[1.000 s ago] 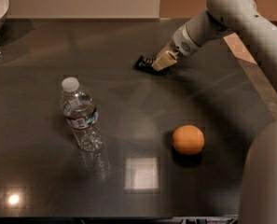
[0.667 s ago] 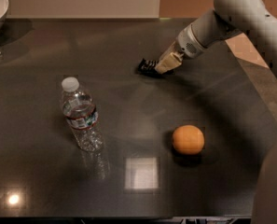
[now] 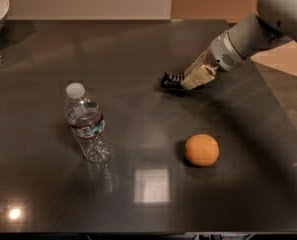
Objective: Move rxbar chocolate near orange
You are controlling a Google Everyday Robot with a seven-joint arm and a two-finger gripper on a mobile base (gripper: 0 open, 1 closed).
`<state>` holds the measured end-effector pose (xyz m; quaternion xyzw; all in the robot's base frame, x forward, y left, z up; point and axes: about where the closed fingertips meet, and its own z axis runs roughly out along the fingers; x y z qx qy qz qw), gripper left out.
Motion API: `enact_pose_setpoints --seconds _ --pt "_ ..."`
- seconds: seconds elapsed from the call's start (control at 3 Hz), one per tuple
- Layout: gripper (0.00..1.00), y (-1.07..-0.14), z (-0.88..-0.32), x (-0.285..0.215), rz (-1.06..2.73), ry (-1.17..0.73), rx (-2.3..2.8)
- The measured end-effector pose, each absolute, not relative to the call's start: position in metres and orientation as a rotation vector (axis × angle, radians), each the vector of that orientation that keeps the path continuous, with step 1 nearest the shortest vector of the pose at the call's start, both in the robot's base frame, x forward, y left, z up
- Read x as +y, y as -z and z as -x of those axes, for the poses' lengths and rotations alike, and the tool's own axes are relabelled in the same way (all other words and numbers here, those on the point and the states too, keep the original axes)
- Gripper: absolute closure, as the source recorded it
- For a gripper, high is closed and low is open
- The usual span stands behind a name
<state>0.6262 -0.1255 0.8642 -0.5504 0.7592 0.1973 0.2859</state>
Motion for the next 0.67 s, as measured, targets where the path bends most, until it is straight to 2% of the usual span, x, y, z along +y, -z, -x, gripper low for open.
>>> enact_pose_setpoints --seconds 0.67 --pt "1.00 -0.870 -0.567 -0.163 1.528 -0.573 2.005"
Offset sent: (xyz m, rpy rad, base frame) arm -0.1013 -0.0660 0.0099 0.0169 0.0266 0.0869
